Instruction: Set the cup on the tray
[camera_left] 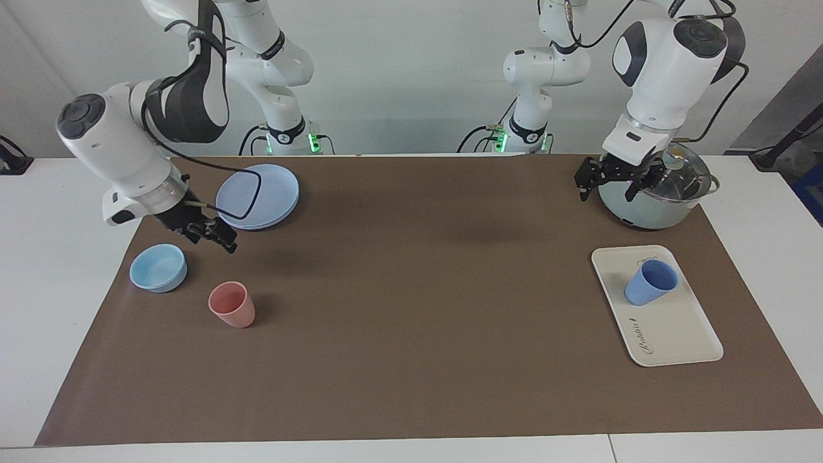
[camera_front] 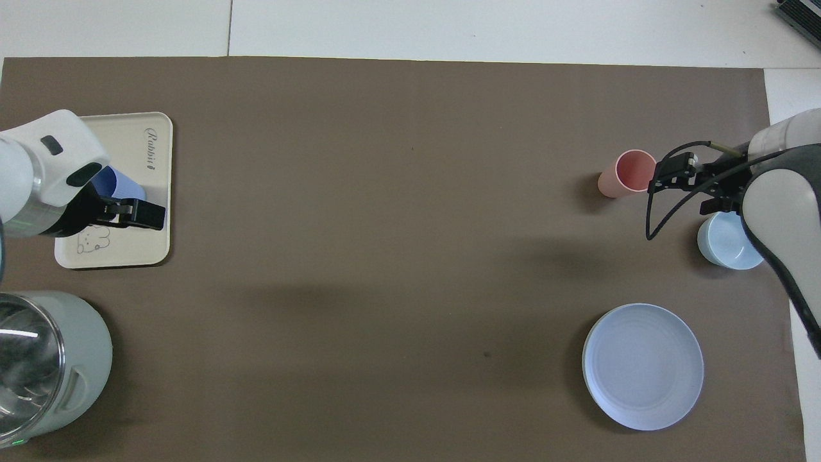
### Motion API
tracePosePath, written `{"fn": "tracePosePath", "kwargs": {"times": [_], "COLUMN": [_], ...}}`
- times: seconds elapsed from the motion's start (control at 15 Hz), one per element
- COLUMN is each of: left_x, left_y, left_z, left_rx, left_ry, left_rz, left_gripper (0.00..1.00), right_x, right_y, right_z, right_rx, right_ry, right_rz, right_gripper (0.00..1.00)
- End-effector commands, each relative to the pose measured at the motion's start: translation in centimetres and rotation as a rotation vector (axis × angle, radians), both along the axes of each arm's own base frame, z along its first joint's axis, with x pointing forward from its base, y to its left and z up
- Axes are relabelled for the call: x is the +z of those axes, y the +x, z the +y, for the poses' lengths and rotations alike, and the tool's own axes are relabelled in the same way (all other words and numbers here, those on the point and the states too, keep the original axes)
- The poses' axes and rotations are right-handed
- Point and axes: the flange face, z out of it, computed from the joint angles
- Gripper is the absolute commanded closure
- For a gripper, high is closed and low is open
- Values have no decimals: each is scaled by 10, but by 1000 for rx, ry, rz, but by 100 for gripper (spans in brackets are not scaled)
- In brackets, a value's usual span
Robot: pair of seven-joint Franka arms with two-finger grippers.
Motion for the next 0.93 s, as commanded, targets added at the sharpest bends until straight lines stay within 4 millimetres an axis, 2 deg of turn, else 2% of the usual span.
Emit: {"fn": "tracePosePath", "kwargs": {"times": [0.0,0.07,0.2,0.33,0.47,0.53,0.67,0.8,0.87], "left_x": [47,60,75,73,72,64,69,68,58], "left_y": [-1,1,6,12,12,18,35,34,28], "left_z": [21,30,35,45,46,47,43,37,32], "left_rx": [64,80,70,41,38,39,27,-5,-25], "left_ry": [-28,-34,-34,-33,-30,-25,-26,-19,-7], "left_rz": [-9,-5,-4,-1,4,25,40,40,48], "left_gripper": [0,0,0,0,0,0,0,0,0], "right_x": [37,47,62,82,99,108,107,107,108], "right_y": [-20,-24,-31,-28,-20,-21,-20,-20,-20], "right_z": [22,30,31,26,22,21,24,25,26], "right_rx": [104,119,131,165,180,184,194,209,227], "right_ry": [-78,-84,-101,-144,-152,-153,-159,-157,-157], "right_rz": [-28,-41,-58,-56,-40,-31,-16,-16,-17], "right_gripper": [1,1,1,0,0,0,0,0,0]}}
